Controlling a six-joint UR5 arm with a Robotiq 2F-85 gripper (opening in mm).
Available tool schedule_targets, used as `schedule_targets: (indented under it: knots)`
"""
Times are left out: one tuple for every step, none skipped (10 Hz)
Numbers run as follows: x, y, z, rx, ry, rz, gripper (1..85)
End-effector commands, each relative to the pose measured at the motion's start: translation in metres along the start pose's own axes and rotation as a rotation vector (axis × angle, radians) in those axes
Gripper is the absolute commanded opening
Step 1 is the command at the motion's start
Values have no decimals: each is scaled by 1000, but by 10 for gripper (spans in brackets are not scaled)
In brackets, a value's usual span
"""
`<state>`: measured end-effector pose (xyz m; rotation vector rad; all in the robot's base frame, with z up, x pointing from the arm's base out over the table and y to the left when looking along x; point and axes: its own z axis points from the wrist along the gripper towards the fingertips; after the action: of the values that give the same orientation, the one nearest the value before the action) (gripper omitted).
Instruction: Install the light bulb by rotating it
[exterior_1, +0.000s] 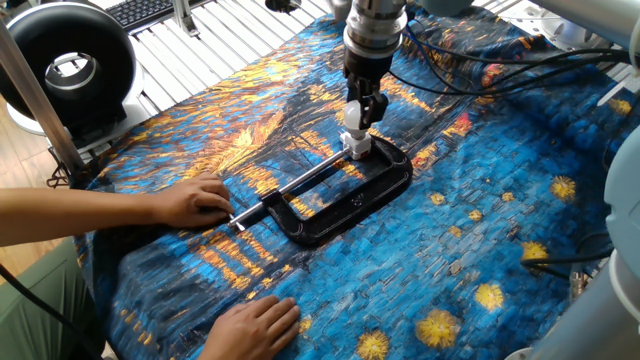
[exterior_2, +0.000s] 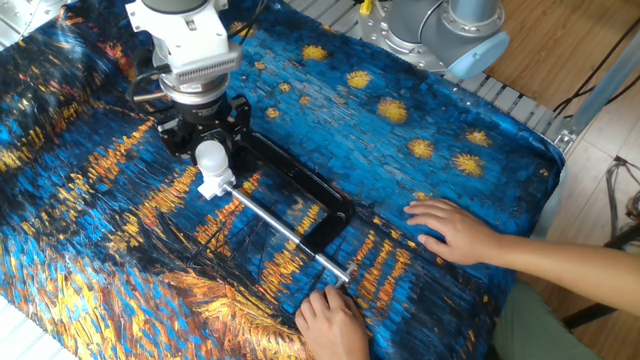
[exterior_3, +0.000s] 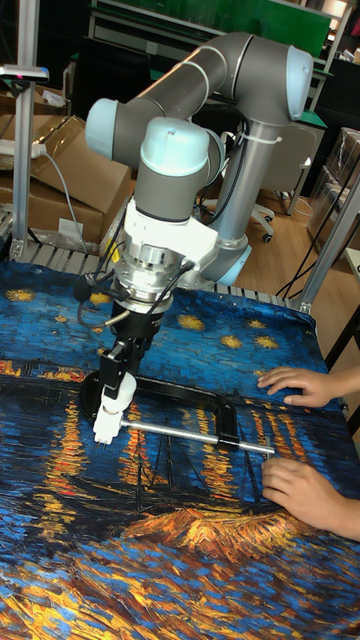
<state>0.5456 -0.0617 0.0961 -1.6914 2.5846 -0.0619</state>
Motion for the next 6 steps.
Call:
schedule_targets:
  knots:
    - [-4, 0, -3, 2, -3, -5, 610]
    - [-7, 2, -5, -2, 4, -8, 610]
    - [-9, 4, -7, -6, 10, -10, 610]
    - [-9, 5, -8, -4, 15, -9, 613]
    - [-10, 4, -7, -3, 13, -9, 610]
    - [-10, 3, -7, 0, 11, -16, 610]
